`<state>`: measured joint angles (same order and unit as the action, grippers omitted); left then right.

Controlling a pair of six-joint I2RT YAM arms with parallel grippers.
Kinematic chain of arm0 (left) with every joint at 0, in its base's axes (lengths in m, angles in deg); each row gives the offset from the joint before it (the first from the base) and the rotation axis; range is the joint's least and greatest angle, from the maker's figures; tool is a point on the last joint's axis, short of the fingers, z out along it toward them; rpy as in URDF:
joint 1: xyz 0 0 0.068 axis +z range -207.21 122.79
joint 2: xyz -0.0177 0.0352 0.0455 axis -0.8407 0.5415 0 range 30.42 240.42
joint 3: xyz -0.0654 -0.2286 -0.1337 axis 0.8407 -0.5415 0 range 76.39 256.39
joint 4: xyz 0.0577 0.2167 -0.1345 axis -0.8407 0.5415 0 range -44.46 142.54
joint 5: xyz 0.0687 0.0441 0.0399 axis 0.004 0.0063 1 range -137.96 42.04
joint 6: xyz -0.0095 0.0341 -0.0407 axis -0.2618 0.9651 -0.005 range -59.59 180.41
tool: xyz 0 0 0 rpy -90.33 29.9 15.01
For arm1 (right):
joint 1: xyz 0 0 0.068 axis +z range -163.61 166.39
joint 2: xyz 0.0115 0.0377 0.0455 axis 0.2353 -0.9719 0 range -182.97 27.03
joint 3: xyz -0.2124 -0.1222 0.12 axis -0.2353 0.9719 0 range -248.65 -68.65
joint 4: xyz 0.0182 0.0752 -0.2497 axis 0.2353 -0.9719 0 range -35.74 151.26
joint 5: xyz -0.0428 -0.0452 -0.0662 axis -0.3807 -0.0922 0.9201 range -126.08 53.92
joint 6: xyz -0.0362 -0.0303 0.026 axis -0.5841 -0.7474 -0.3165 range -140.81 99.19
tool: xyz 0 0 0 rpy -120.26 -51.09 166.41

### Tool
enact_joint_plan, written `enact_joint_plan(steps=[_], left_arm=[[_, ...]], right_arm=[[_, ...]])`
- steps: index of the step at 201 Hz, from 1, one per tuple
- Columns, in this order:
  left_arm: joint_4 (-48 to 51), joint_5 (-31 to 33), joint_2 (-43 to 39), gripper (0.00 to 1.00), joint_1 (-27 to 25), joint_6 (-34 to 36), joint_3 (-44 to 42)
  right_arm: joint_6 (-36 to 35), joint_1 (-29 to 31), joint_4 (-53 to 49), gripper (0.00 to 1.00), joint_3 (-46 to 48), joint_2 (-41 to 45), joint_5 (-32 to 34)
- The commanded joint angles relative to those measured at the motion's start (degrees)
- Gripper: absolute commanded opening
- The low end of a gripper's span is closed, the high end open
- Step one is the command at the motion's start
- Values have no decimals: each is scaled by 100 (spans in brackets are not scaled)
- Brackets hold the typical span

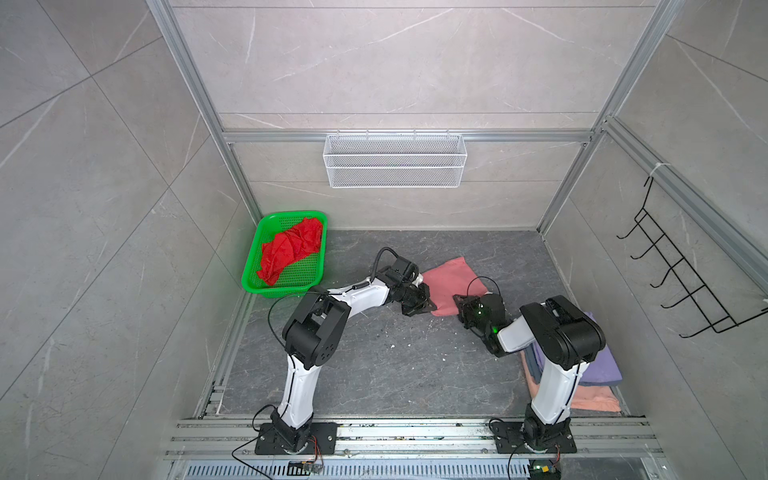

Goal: Fold and stack the t-shirts
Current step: 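Carry the pink shirt with the right gripper onto the purple stack while the left withdraws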

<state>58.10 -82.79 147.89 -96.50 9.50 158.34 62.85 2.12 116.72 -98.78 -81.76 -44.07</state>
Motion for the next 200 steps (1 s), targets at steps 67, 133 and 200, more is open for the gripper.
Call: enact_joint_plan(steps=[67, 133, 200], left_arm=[[515, 8, -584, 61, 90, 725, 348], [83, 283, -1224, 66, 803, 691, -647], [-682, -236, -1071, 66, 993, 379, -1076]], right_arm=[[-1595, -316, -4943, 0, -1564, 1285, 356], [-3208, -1380, -7592, 0, -2951, 1968, 820], [-4563, -2927, -9231, 0, -4084, 2442, -252]])
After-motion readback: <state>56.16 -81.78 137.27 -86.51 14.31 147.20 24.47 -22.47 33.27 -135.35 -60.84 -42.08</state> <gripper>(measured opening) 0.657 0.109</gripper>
